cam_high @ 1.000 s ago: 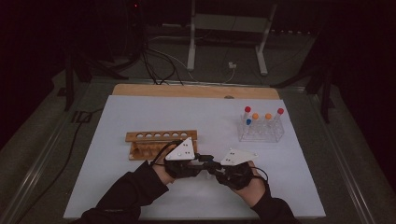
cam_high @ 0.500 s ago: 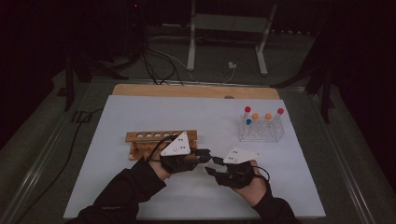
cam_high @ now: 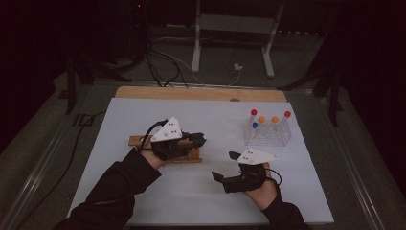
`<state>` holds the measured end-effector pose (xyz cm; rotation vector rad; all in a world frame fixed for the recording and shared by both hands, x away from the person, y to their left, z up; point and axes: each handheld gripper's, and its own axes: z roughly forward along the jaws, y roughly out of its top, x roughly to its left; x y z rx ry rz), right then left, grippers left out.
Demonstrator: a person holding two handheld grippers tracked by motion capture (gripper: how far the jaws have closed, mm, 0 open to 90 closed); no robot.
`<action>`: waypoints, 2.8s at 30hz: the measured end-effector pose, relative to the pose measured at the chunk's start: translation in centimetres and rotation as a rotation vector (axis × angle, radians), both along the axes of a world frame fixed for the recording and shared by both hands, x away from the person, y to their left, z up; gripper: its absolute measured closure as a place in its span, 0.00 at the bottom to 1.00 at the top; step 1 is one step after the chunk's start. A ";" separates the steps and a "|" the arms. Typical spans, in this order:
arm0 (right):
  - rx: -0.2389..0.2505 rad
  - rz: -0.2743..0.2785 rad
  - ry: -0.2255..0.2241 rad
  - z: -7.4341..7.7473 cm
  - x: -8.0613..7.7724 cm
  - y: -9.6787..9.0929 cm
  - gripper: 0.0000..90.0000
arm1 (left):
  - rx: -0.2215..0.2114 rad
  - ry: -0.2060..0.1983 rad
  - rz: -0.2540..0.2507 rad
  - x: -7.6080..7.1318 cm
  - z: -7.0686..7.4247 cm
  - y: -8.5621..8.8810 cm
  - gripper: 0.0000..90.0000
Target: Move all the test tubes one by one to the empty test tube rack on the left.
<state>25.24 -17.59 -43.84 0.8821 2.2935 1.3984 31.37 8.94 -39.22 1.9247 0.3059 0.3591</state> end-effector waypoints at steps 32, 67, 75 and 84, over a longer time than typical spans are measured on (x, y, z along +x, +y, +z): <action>0.012 -0.014 -0.033 0.1 0.0 -0.8 0.00 | -0.005 0.026 0.226 5.0 -3.1 2.0 0.86; 0.095 0.039 -0.026 1.1 0.3 -2.0 0.03 | -0.012 0.099 0.253 5.1 -6.9 2.3 0.86; 0.110 0.011 -0.081 2.9 0.4 -3.2 0.01 | 0.016 0.116 0.224 5.0 -6.5 2.2 0.72; 0.128 -0.096 -0.129 5.5 1.8 -6.8 0.01 | -0.028 0.121 0.204 3.5 -4.3 3.7 0.26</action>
